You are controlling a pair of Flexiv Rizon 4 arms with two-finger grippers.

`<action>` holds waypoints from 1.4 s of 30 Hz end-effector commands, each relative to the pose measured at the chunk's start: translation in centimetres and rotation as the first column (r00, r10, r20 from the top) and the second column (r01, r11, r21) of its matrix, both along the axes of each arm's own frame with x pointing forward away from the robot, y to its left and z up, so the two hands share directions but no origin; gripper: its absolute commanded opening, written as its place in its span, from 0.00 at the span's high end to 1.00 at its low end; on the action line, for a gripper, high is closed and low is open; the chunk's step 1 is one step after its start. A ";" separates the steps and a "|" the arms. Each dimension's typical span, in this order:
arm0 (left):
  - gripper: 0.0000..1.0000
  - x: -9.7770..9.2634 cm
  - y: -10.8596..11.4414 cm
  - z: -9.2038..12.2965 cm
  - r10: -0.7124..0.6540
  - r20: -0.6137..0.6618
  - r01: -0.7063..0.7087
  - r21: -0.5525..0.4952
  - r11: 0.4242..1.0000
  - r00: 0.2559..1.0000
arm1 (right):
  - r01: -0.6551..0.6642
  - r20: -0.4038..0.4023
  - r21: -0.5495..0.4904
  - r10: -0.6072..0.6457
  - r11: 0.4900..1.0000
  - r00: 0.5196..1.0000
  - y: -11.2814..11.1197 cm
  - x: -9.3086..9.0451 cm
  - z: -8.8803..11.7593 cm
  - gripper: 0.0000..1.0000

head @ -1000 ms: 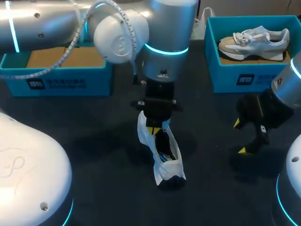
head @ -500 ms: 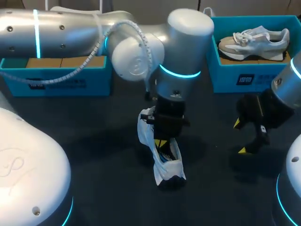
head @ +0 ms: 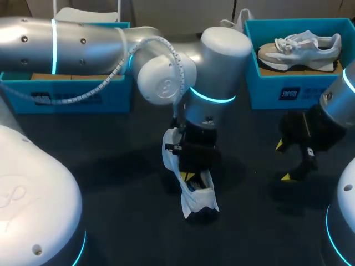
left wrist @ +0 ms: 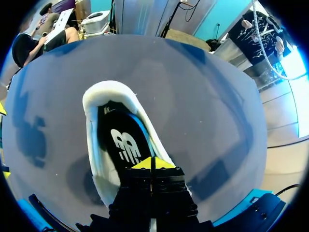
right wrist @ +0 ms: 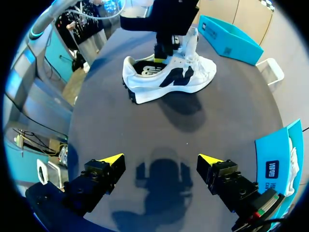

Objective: Take the shoe out of the shoebox, open the shoe tongue, remove and reinsert the insole, then place the shoe into the shoebox

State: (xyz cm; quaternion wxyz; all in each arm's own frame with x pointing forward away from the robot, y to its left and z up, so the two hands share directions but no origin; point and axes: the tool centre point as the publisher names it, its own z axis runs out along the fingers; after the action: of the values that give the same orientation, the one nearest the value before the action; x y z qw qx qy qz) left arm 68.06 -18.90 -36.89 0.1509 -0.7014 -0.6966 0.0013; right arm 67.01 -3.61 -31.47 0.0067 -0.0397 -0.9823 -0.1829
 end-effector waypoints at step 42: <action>1.00 0.7 -0.1 0.0 0.082 -0.041 -0.086 -0.079 0.993 0.996 | 0.001 0.002 -0.002 -0.001 1.000 1.000 0.0 -0.1 0.0 0.00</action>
State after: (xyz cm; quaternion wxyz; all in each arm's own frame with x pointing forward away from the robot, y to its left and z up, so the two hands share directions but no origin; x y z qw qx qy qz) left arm 68.72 -19.15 -36.95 0.1360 -0.6766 -0.7220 0.0495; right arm 67.01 -3.61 -31.47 0.0067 -0.0398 -0.9823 -0.1829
